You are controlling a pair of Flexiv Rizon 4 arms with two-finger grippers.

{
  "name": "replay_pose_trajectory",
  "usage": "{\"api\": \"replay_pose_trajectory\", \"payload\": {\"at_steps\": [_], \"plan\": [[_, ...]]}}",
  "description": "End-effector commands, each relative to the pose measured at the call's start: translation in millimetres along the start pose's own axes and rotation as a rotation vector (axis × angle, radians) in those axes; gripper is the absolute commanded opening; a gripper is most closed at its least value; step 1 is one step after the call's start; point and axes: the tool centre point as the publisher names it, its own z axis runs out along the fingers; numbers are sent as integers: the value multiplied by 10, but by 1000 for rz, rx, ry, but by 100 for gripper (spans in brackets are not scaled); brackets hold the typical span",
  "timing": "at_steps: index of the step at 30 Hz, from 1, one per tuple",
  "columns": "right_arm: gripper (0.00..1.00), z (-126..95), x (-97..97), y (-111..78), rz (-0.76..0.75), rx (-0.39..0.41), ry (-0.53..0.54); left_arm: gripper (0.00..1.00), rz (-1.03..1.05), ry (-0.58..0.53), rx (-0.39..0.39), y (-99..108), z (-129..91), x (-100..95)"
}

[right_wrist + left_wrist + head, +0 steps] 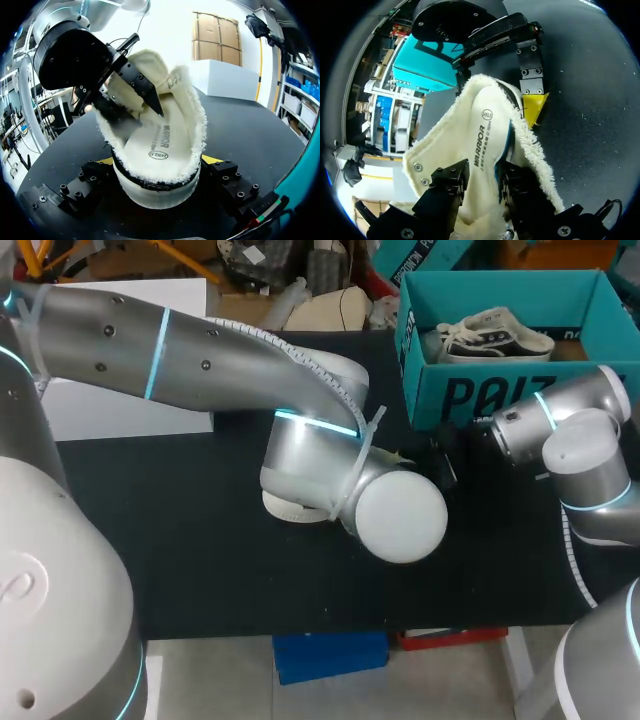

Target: Take the shoe out of the shoebox, open the shoe tongue, remove and reinsert the insole, then place the shoe into the shoebox

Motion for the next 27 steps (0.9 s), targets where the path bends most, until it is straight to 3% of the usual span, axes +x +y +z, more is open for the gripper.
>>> {"api": "replay_pose_trajectory", "payload": {"at_steps": [1, 7, 12, 17, 27], "plan": [[0, -10, -2, 5, 4, 2, 1, 35, -18, -170, 5, 111, 493, 59], [0, -10, -2, 5, 4, 2, 1, 35, -43, -162, 11, 129, 475, -2], [0, -10, -2, 5, 4, 2, 1, 40, -42, -42, -14, 156, 611, 3], [0, -10, -2, 5, 4, 2, 1, 0, -47, 82, -38, 160, 685, 18], [0, -10, -2, 5, 4, 2, 1, 0, -51, 317, -22, 136, 555, -136]]}}
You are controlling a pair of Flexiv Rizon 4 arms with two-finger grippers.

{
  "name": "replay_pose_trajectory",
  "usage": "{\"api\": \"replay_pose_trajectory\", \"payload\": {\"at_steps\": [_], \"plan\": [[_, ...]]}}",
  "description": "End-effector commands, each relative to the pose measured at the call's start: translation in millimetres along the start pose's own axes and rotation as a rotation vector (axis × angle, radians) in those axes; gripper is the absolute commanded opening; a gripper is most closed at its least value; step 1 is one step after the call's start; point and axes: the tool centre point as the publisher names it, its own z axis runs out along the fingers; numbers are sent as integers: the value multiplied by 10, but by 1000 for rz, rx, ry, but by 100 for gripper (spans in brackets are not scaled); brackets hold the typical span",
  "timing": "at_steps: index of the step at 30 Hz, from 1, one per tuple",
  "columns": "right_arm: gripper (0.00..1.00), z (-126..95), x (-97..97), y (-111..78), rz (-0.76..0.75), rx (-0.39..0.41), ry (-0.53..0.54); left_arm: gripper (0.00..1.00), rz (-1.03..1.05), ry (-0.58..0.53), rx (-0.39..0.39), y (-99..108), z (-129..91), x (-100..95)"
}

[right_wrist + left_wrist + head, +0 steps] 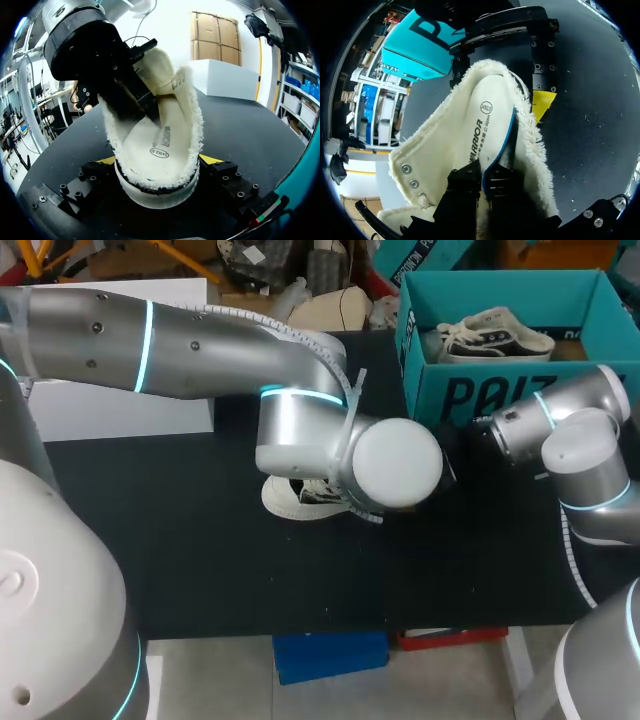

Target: Take the shoe out of the shoebox, open the shoe tongue, remove and reinsert the insole, then place the shoe into the shoebox

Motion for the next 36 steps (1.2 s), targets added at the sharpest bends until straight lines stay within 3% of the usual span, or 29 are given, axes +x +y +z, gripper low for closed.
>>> {"api": "replay_pose_trajectory", "payload": {"at_steps": [1, 24, 36], "plan": [[0, -17, 12, 1, 1, 1, 3, 0, 0, 176, 29, 84, 392, -183], [0, -17, 12, 1, 1, 1, 3, 0, -17, 335, 148, 12, -250, -371], [0, -17, 12, 1, 1, 1, 3, 0, 5, 410, 212, -91, -429, -307]]}}
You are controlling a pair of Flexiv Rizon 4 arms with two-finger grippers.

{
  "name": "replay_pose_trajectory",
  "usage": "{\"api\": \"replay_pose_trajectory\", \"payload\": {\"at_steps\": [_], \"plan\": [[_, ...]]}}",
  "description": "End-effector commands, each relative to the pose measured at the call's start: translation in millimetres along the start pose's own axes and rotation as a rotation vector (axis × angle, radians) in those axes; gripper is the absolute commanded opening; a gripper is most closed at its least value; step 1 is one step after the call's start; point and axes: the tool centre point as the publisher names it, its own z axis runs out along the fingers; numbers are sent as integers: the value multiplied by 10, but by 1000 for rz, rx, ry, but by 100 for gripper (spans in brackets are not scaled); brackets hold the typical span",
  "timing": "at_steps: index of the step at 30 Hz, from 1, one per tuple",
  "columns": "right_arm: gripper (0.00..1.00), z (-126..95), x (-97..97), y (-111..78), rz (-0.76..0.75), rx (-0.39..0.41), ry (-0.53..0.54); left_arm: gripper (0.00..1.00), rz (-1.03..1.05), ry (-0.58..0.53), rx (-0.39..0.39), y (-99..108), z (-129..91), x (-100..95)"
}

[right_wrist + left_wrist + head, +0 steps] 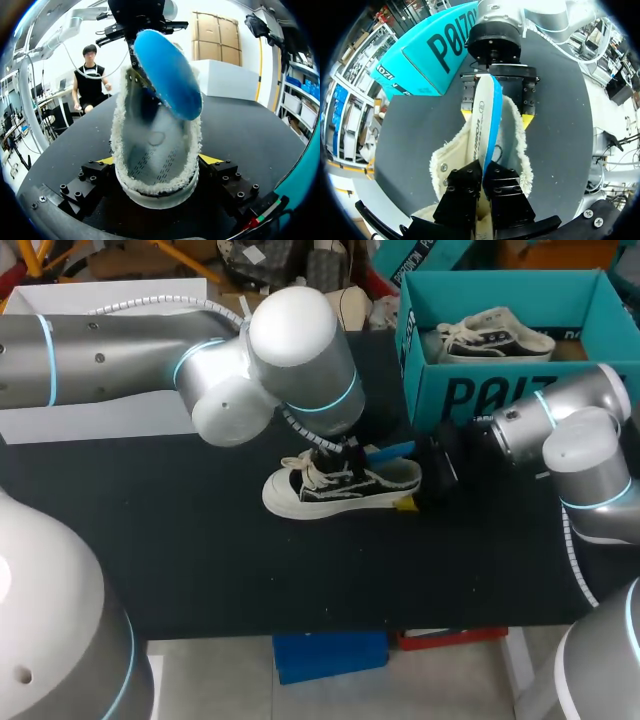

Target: Take the shoe out of the shoebox, open the shoe tongue, remove and reinsert the insole, then place the shoe into the shoebox

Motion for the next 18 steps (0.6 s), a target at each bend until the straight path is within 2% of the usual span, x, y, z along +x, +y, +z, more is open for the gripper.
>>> {"api": "replay_pose_trajectory", "payload": {"at_steps": [1, 4, 10, 14, 16, 18], "plan": [[0, 1, 10, 4, 1, 2, -2, 0, 11, 26, 14, -11, 3, 29], [0, 1, 10, 4, 1, 2, -2, 0, 31, 33, 14, -45, 61, 74], [0, 1, 10, 4, 1, 2, -2, 0, 98, 89, 91, -81, 168, 123], [0, 1, 10, 4, 1, 2, -2, 16, 137, 123, 120, -118, 211, 164], [0, 1, 10, 4, 1, 2, -2, 34, 147, 140, 138, -138, 231, 170], [0, 1, 10, 4, 1, 2, -2, 37, 155, 147, 149, -162, 243, 173]]}}
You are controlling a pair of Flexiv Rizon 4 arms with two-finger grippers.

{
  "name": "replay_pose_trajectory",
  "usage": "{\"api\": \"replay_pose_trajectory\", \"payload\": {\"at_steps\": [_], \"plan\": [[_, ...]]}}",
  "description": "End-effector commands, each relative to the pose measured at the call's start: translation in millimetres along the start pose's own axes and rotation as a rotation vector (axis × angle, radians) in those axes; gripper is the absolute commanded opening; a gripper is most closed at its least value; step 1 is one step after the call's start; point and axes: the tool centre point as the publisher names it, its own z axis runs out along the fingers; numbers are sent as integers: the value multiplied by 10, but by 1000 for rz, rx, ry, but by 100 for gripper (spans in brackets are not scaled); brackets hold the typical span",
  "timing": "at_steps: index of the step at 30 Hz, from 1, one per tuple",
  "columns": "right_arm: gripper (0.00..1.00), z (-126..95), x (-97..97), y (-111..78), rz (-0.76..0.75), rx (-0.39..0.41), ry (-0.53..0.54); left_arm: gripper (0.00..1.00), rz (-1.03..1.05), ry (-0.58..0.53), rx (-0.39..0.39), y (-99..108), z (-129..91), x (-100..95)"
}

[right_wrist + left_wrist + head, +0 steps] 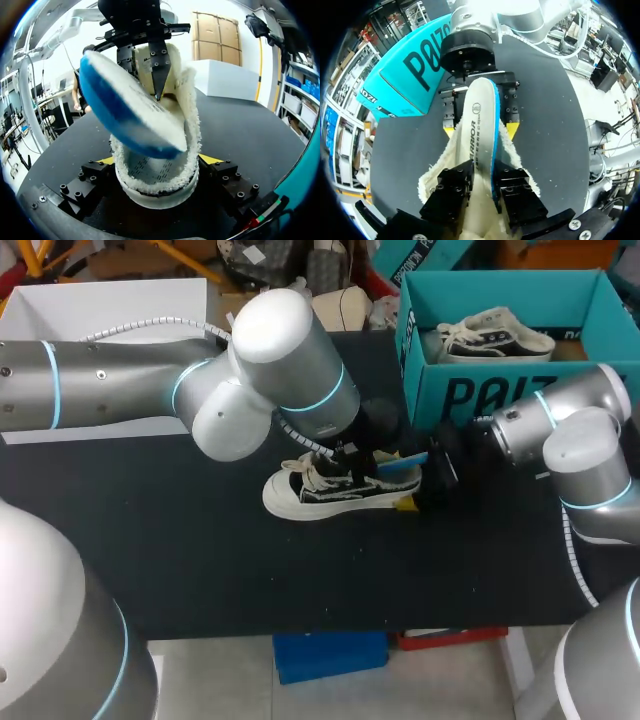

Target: Take the shoe out of the shoebox, open the shoe tongue, remove and reinsert the insole, then place the shoe into the shoebox

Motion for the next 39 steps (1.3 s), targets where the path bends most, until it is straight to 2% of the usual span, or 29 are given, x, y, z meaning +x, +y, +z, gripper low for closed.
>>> {"api": "replay_pose_trajectory", "payload": {"at_steps": [1, 13, 20, 30, 33, 39], "plan": [[0, 1, 7, 4, 2, 2, -2, 37, 10, 24, 36, -9, 104, -32], [0, 1, 7, 4, 2, 2, -2, 31, 55, -22, 76, -191, 64, 9], [0, 1, 7, 4, 2, 2, -2, 31, 62, -71, 16, -304, 135, 19], [0, 1, 7, 4, 2, 2, -2, 27, 66, -142, 9, -451, 142, 53], [0, 1, 7, 4, 2, 2, -2, 22, 61, -178, -3, -461, 142, 48], [0, 1, 7, 4, 2, 2, -2, 21, 43, -226, -18, -433, 134, 19]]}}
